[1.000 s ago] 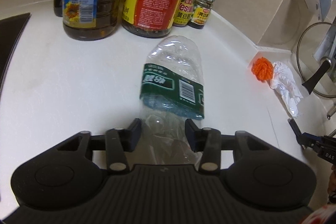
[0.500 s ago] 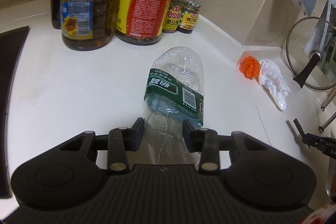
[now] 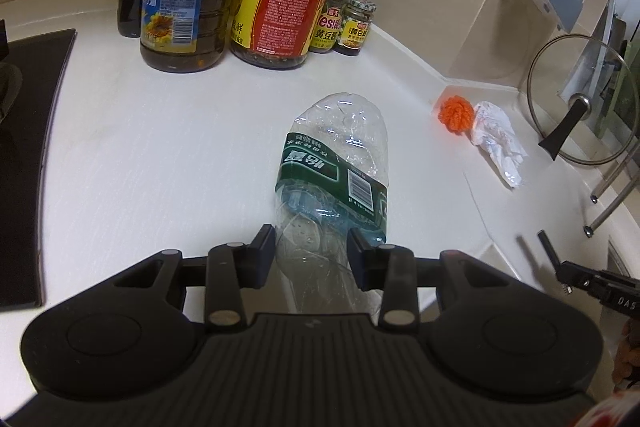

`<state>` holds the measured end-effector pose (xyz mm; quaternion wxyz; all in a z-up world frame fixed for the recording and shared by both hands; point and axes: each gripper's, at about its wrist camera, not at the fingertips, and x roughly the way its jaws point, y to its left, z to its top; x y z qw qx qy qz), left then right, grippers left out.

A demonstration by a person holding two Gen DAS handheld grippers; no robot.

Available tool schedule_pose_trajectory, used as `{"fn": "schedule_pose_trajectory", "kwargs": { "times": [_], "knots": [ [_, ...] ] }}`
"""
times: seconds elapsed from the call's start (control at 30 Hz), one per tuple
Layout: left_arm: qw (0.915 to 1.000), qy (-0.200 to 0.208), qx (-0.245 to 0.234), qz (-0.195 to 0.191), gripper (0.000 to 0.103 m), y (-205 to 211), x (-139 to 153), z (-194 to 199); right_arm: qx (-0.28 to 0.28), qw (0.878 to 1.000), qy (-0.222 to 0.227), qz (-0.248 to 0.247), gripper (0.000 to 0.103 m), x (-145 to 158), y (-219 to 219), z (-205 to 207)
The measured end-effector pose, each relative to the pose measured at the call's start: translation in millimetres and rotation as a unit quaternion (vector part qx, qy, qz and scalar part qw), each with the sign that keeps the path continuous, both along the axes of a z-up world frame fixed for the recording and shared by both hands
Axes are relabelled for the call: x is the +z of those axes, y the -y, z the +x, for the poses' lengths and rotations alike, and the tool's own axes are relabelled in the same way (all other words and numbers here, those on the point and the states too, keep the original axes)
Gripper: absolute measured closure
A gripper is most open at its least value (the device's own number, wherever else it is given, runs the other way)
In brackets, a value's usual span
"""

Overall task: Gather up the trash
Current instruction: 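Carry the water bottle and lighter down over the wastebasket with both tools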

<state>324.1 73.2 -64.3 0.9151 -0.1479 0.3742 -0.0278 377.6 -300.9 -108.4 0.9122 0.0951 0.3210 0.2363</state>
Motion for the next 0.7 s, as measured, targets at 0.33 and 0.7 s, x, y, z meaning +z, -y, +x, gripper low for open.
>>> {"fn": "schedule_pose_trajectory", "kwargs": {
  "times": [0.33, 0.7],
  "knots": [
    [0.9992, 0.002, -0.03, -0.026, 0.069, 10, 6, -44, 0.013, 1.0, -0.021, 0.014, 0.08, -7, -27, -46],
    [0.9962, -0.012, -0.074, -0.044, 0.069, 38, -1, -90, 0.002, 0.998, -0.053, 0.015, 0.08, -22, -36, -86]
  ]
}}
